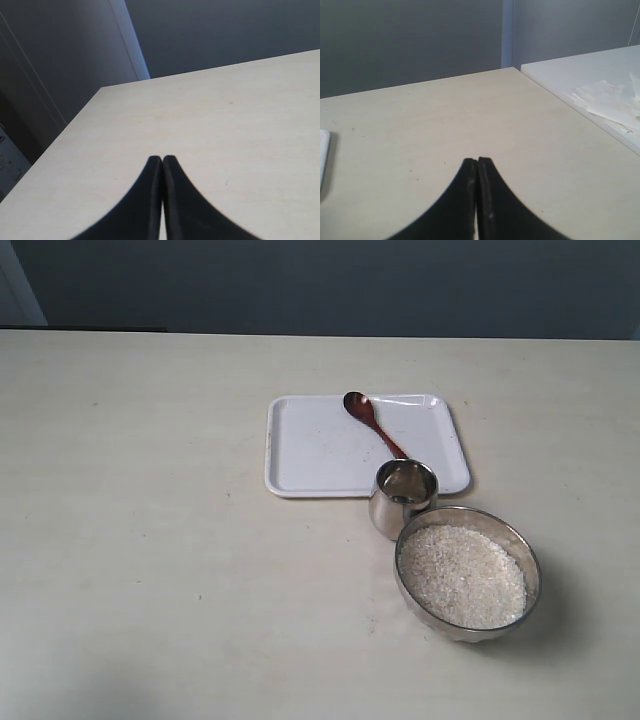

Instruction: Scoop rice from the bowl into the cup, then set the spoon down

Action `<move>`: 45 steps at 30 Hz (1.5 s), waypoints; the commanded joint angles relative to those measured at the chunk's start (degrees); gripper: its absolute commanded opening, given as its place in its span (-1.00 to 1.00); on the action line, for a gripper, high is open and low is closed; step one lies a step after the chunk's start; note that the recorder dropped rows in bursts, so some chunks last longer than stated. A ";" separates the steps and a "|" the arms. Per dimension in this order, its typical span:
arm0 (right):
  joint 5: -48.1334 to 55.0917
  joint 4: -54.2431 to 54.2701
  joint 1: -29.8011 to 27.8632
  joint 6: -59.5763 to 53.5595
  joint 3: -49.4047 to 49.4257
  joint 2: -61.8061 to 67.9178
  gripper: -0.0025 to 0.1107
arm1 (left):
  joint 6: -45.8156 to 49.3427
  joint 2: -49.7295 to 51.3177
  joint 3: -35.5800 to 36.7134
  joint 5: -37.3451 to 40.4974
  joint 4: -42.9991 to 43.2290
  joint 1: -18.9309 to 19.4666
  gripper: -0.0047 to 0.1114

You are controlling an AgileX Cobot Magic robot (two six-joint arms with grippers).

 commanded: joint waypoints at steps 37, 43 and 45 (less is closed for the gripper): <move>-0.83 -0.06 -0.31 0.09 0.09 -0.35 -0.97 | -0.25 -0.28 -0.14 -0.69 0.18 -36.78 -0.91; -0.83 -0.06 -0.31 0.09 0.09 -0.35 -0.97 | -0.25 -0.28 -0.14 -0.69 0.18 -45.61 -0.91; -0.83 -0.06 -0.31 0.09 0.09 -0.35 -0.97 | -0.25 -0.28 -0.14 -0.69 0.18 -47.88 -0.91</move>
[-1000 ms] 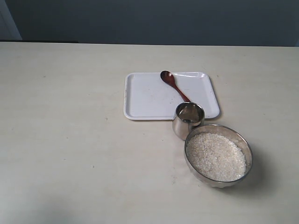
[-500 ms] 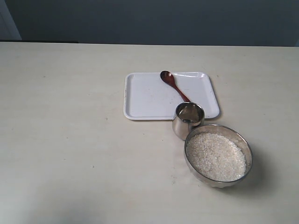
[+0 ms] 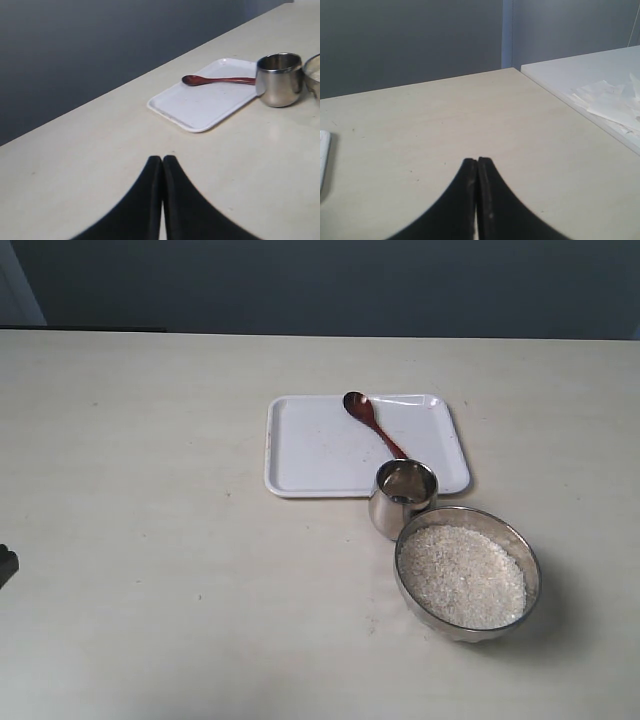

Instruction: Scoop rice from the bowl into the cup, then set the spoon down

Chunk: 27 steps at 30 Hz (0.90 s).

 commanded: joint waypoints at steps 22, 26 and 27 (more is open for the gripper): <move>-0.78 -0.06 -0.31 -0.02 0.09 -0.35 -0.97 | -0.25 -0.28 -0.14 -0.69 0.18 11.49 -0.91; -0.78 0.07 -0.31 -0.02 0.09 -0.35 -0.97 | -0.25 -0.28 -0.14 -0.69 0.18 25.78 -0.91; -0.78 0.19 -0.31 -0.02 0.09 -0.35 -0.97 | -0.25 -0.28 -0.14 -0.69 0.18 29.34 -0.91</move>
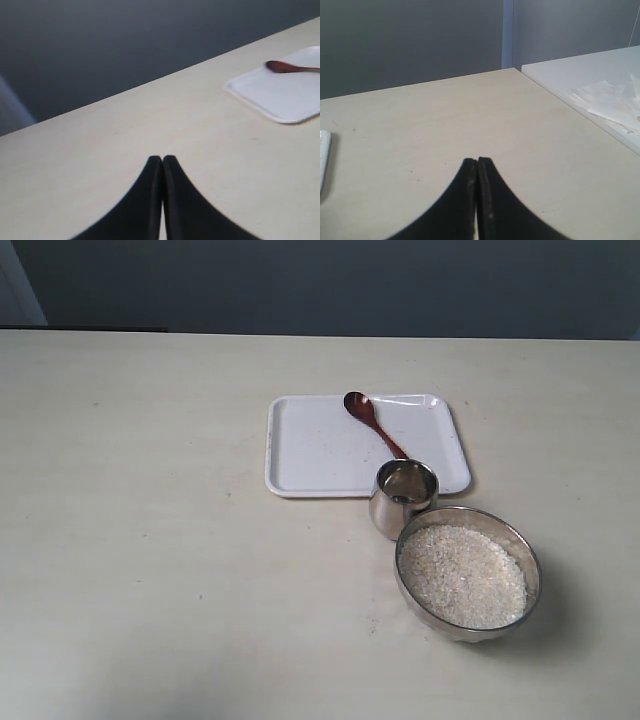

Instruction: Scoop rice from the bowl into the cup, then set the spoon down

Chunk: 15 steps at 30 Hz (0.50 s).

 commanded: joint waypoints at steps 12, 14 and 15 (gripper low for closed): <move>-0.78 0.18 -0.31 -0.02 0.09 -0.35 -0.97 | -0.25 -0.28 -0.14 -0.69 0.18 25.73 -0.91; -0.78 0.18 -0.31 -0.02 0.09 -0.35 -0.97 | -0.25 -0.28 -0.14 -0.69 0.18 25.73 -0.91; -0.92 0.21 -0.31 -0.02 0.09 -0.35 -0.97 | -0.25 -0.28 -0.14 -0.69 0.18 25.73 -0.91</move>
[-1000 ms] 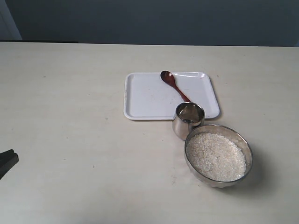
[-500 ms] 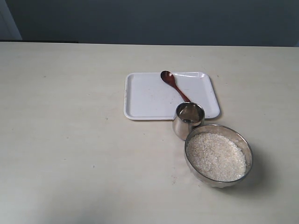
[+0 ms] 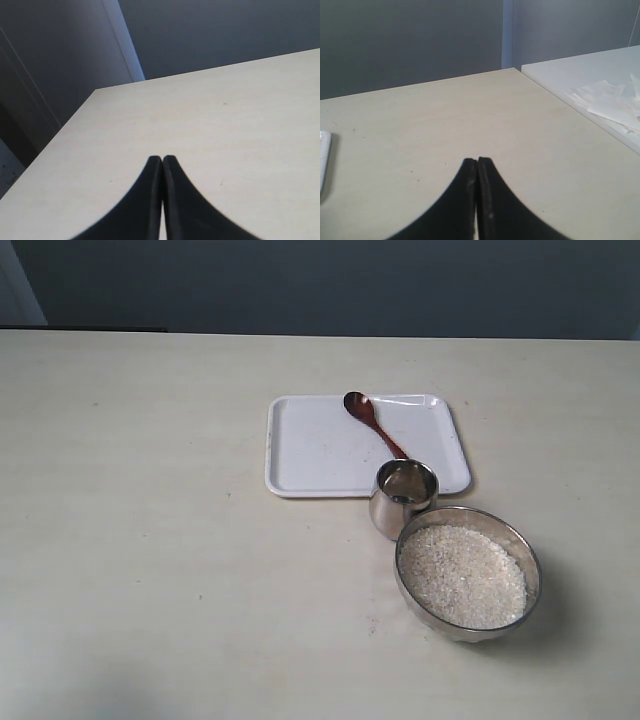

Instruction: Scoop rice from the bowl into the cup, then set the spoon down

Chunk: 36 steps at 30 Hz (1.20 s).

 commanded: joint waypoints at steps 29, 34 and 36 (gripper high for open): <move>-0.80 0.34 -0.31 -0.02 0.09 -0.35 -0.97 | -0.25 -0.28 -0.14 -0.79 0.18 -1.34 -0.91; -0.80 0.34 -0.31 -0.02 0.09 -0.35 -0.97 | -0.25 -0.28 -0.14 -0.79 0.18 -1.34 -0.91; -0.80 0.34 -0.31 -0.02 0.09 -0.35 -0.97 | -0.25 -0.28 -0.14 -0.79 0.18 -1.34 -0.91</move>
